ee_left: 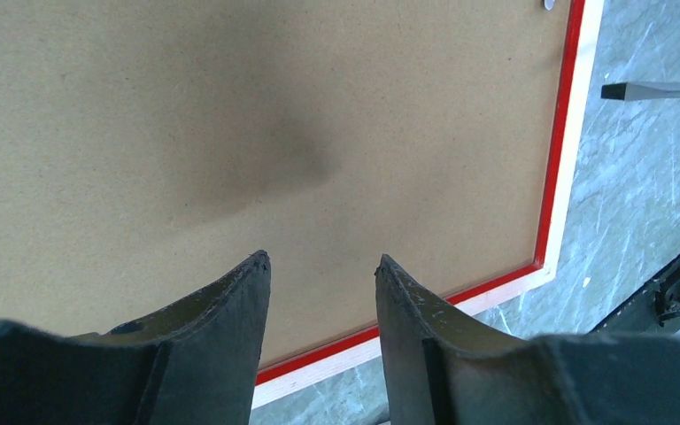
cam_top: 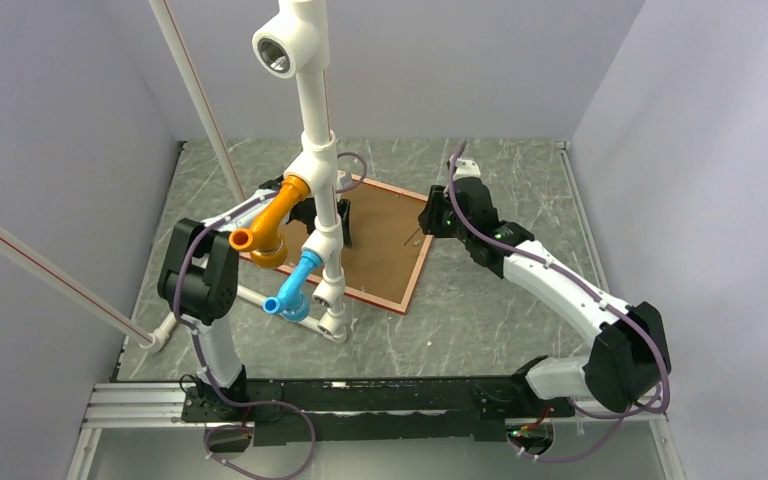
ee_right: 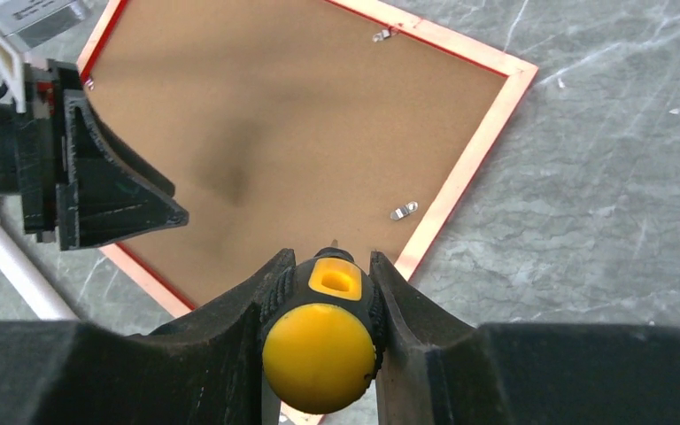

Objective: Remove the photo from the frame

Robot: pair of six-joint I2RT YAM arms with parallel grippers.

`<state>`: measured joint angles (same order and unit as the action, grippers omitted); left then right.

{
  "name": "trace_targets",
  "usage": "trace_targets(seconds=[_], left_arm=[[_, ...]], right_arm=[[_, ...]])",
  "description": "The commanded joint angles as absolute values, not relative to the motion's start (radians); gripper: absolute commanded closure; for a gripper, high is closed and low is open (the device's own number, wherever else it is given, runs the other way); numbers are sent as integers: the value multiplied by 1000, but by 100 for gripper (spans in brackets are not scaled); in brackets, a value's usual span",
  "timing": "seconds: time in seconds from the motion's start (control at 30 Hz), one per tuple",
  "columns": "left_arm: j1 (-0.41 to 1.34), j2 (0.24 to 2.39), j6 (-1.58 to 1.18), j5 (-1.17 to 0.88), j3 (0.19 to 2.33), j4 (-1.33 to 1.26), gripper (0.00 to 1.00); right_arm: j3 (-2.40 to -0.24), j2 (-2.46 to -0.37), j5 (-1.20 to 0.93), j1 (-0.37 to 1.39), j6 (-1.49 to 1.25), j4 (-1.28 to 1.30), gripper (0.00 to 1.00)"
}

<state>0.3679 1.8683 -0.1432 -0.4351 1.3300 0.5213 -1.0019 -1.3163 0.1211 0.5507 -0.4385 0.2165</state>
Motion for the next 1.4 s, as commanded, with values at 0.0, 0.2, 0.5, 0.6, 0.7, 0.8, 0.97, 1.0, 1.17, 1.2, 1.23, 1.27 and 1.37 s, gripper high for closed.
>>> trace_targets(seconds=[0.0,0.2,0.5,0.6,0.7,0.8,0.97,1.0,1.17,1.2,1.23,1.27,1.37], left_arm=[[365,1788,-139,-394,1353,525,48],[312,1728,-226,-392,1311,478,42],[190,1474,-523,-231,1084,410,30],[128,1384,-682,-240,961,364,30],[61,1315,-835,-244,845,330,31],[46,1278,-963,-222,772,323,31],[46,1310,-1096,-177,708,316,30],[46,1320,-1116,-172,699,296,30],[67,1364,-1196,-152,687,254,31],[77,1368,-1208,-137,691,259,32],[90,1373,-1216,-116,699,267,32],[104,1377,-1225,-95,706,277,32],[145,1396,-1268,-40,725,313,34]], right_arm=[[-986,-1275,210,549,-440,128,100],[-989,-1295,207,551,-387,118,100],[-981,-1333,185,551,-264,34,100],[-967,-1341,173,550,-239,5,100],[-957,-1355,141,550,-224,-50,100],[-962,-1366,81,552,-206,-57,100],[-937,-1326,34,558,-223,-65,100],[-928,-1316,28,559,-224,-68,100],[-896,-1279,24,562,-217,-68,100],[-889,-1275,25,563,-213,-72,100],[-884,-1272,26,563,-211,-73,100],[-881,-1273,26,562,-209,-76,100],[-881,-1281,25,563,-206,-77,100]])
